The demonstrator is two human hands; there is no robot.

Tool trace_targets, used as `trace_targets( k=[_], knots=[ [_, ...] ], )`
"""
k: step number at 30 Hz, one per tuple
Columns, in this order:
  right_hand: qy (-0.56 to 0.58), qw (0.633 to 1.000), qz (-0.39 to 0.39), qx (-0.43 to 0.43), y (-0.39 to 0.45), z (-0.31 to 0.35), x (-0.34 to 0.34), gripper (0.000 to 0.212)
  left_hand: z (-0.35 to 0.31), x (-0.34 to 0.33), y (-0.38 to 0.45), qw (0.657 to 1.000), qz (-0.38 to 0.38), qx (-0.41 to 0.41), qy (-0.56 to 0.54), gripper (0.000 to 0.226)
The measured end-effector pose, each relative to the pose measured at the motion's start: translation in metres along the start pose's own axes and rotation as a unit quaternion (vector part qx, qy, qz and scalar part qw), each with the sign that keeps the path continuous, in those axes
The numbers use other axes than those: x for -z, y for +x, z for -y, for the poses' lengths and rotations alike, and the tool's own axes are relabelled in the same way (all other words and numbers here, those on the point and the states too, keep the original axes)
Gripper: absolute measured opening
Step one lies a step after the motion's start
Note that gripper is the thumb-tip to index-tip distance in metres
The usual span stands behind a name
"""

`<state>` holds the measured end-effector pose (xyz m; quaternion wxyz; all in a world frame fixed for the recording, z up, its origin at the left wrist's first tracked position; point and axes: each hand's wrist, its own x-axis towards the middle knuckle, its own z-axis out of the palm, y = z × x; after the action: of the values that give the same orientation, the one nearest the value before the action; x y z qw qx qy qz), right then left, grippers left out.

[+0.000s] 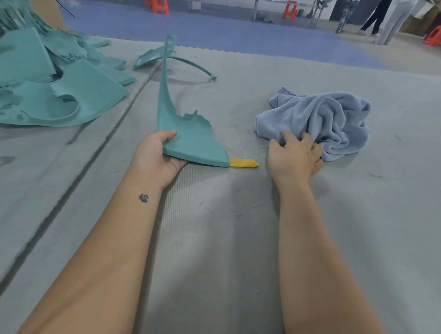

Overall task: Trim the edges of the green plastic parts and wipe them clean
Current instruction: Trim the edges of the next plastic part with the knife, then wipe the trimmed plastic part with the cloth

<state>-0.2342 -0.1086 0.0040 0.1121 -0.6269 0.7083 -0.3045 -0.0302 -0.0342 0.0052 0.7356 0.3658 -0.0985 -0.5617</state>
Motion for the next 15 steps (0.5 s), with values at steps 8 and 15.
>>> trace_targets(
  k=[8,15],
  knots=[
    [0.187,0.893,-0.353,0.209,-0.014,0.020,0.017,0.034,0.000,0.001,0.001,1.000,-0.006,0.003,0.015,0.031],
    [0.104,0.939,-0.004,0.328,-0.030,0.035,0.004,0.037,0.001,-0.001,0.001,1.000,-0.003,-0.004,0.013,0.029]
  ],
)
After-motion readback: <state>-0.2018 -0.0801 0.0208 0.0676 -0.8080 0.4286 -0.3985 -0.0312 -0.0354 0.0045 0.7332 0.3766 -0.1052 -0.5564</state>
